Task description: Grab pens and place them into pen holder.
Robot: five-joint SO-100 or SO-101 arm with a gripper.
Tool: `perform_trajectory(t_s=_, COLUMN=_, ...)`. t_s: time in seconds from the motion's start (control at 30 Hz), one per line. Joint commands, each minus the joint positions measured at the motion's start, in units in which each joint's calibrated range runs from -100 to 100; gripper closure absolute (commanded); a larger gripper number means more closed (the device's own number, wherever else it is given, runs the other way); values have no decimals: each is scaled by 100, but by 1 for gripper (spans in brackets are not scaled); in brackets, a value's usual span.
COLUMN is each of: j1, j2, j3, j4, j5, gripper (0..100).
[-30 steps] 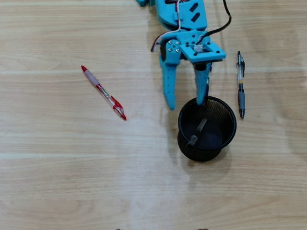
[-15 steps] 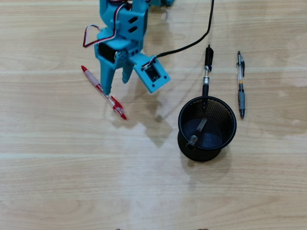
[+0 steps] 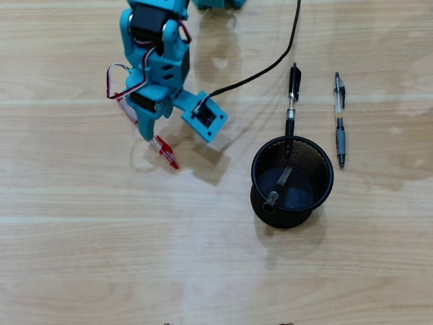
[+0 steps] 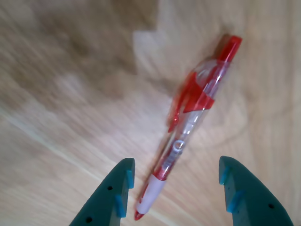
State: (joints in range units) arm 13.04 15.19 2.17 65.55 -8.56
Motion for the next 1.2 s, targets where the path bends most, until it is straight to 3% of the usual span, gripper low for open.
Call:
perform_trajectory(t_s=0.0, j1=212, j2=154, j3=-466, j4=33, j5=24, gripper=79)
perform_trajectory(t_s=0.53, j1=438, j2=1101, j3=-701, j4=42, j5=-295, gripper=80)
perform_trajectory(t_s=0.6, j1=438, j2=1160, j3=-719, j4=42, j5=-300, gripper=84)
perform_trajectory(t_s=0.7, j1=478, j2=1194, j3=-765, j4=-1, j5=-305, gripper=99)
perform_trajectory(t_s=1.0, j1=623, j2=1101, j3=-738, j4=154, j5=-828, gripper=98)
perform_trajectory(t_s=1.17, j1=623, j2=560, j3=-1480, j4=643, j5=-885, gripper=98)
